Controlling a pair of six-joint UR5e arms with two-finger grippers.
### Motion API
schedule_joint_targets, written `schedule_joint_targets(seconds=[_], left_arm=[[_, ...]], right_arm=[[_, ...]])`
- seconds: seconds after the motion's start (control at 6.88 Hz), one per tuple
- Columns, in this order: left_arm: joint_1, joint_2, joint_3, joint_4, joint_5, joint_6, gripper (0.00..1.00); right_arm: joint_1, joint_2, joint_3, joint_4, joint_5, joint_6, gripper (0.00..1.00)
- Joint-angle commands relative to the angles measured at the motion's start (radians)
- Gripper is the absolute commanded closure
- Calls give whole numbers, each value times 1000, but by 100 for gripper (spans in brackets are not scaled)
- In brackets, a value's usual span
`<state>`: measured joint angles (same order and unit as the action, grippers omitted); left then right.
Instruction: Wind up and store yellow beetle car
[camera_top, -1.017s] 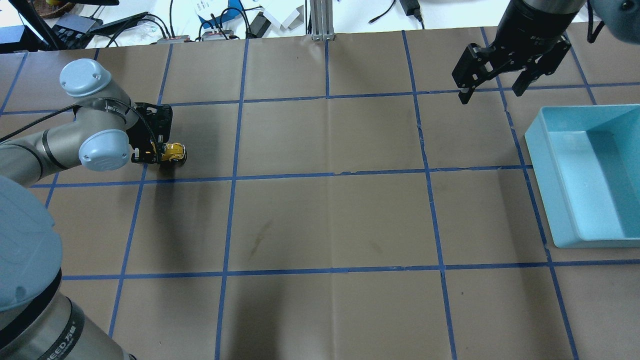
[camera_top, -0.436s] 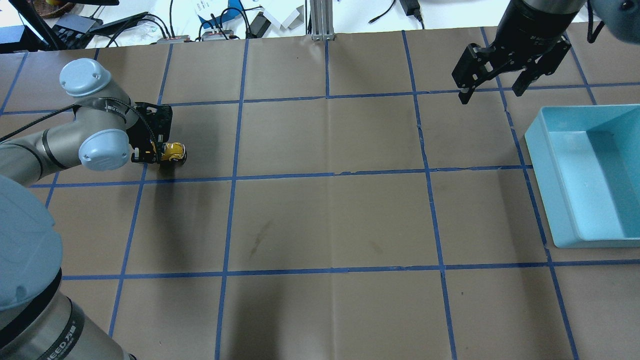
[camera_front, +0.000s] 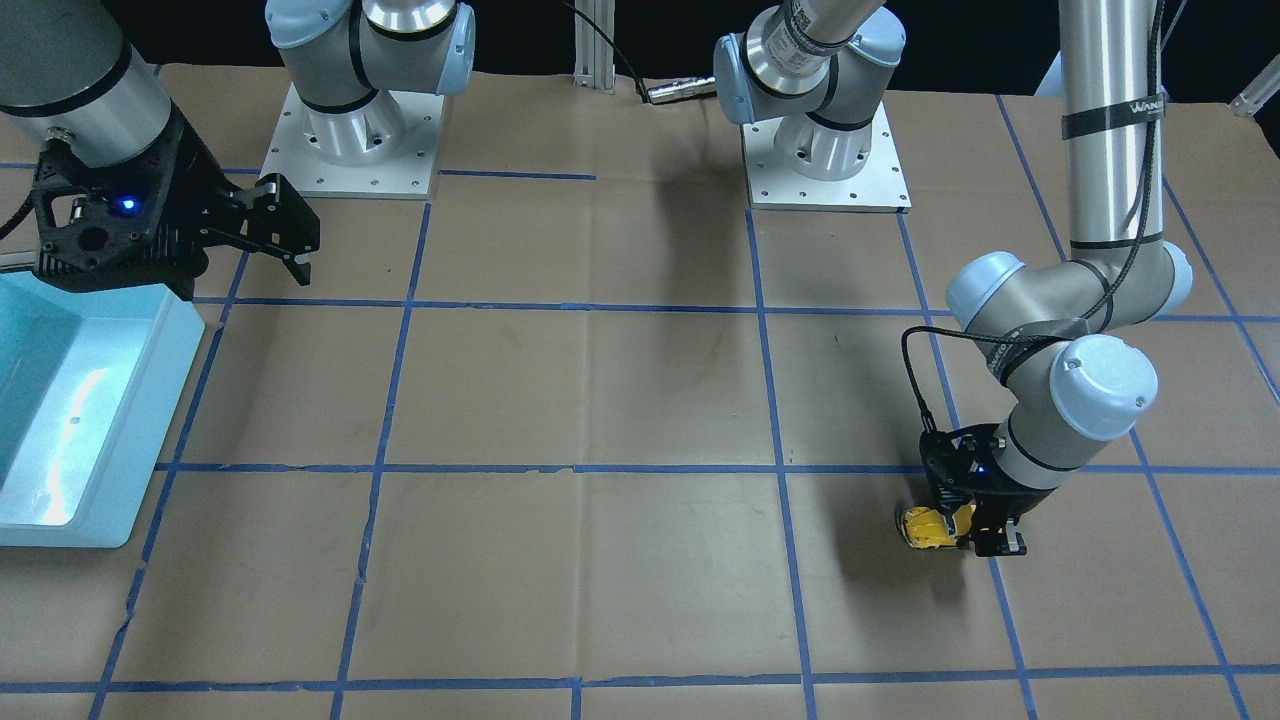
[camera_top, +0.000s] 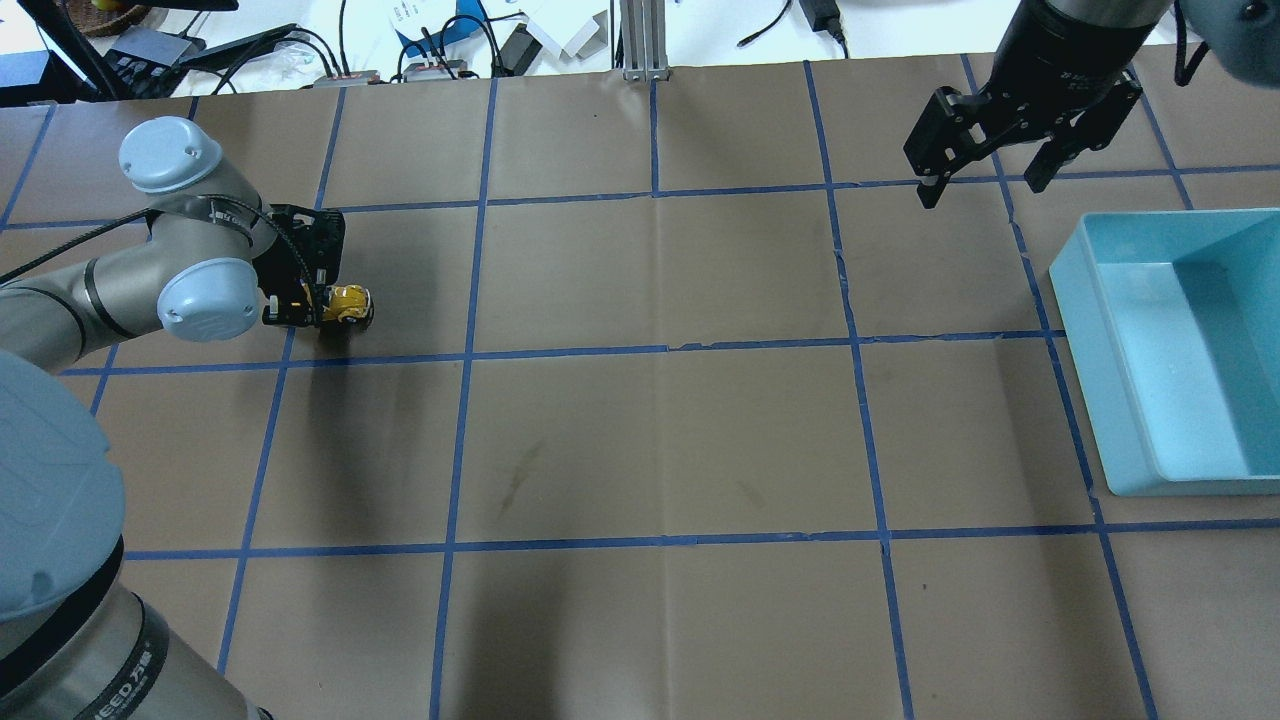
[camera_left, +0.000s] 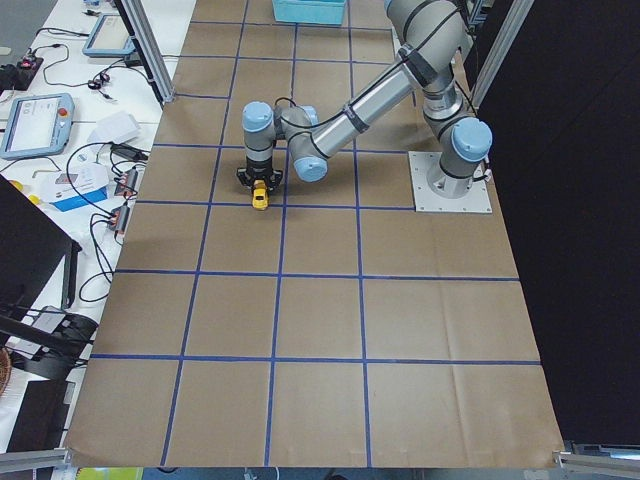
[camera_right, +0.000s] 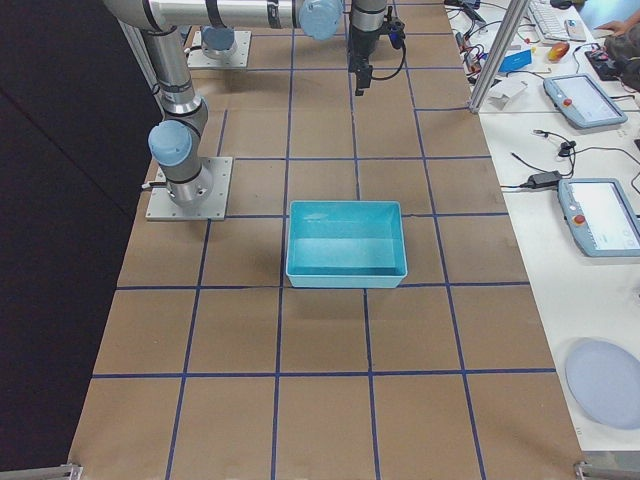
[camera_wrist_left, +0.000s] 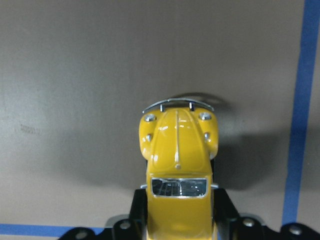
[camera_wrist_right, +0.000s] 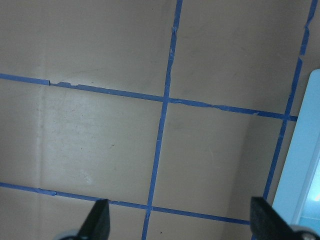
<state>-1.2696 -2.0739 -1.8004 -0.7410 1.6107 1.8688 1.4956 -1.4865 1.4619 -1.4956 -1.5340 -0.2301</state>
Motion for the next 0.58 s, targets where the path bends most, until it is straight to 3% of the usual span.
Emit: schedule_joint_targets(seconds=[0.0,0.44], left_arm=[[1,0,-2,0,0,0,100],[7,0,1,-1,2,30,100]], right_arm=[[0,0,0,0,0,0,0],[0,0,0,0,0,0,0]])
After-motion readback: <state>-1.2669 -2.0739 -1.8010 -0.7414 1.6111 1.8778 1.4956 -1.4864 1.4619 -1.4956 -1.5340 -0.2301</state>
